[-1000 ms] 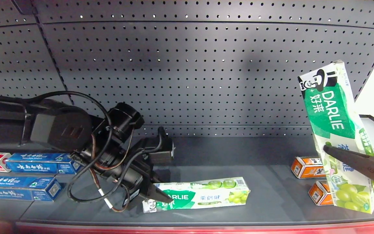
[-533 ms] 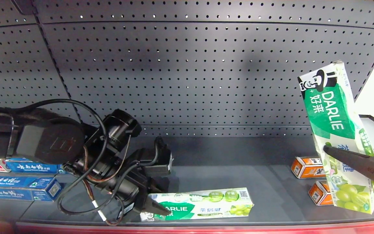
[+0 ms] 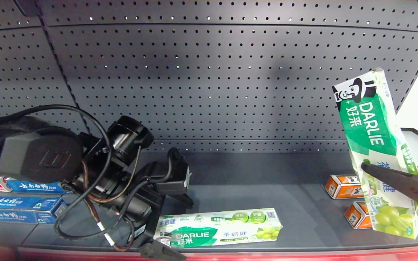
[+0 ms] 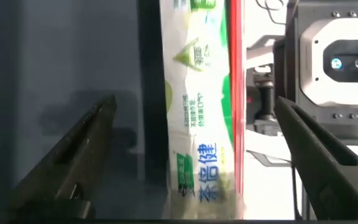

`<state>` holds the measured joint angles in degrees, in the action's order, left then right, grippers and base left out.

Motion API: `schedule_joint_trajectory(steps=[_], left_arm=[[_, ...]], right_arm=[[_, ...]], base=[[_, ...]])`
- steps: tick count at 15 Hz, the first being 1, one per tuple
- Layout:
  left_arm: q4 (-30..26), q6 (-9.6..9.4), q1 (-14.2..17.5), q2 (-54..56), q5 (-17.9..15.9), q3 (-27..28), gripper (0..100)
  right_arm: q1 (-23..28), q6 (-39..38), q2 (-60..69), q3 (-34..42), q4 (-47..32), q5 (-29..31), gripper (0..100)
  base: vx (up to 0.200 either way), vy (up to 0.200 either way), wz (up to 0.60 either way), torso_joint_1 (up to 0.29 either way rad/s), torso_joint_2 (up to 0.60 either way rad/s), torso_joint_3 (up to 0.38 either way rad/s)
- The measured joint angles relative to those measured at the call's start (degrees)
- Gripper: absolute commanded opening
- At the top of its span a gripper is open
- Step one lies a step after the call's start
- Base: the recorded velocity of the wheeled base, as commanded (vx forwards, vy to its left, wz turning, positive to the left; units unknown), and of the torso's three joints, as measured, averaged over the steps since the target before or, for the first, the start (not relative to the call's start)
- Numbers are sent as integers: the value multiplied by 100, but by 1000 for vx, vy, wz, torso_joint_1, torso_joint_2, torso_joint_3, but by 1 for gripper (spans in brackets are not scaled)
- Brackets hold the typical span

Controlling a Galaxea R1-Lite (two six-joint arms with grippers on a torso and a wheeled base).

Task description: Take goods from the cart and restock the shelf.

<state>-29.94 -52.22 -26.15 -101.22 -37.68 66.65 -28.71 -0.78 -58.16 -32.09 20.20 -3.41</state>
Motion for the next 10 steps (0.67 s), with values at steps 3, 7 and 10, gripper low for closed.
schedule_joint_trajectory(steps=[3,7,10], left_arm=[[11,17,-2,284,-2,9,100],[28,55,29,670,10,-11,100],[296,102,66,1056,601,-85,100]], right_arm=[[-10,-1,-2,0,-6,0,0],[-20,-1,-2,39,-11,0,0],[-1,-15,28,56,-6,0,0]], base=[[0,0,0,0,0,0],[0,0,0,0,0,0],[0,0,0,0,0,0]])
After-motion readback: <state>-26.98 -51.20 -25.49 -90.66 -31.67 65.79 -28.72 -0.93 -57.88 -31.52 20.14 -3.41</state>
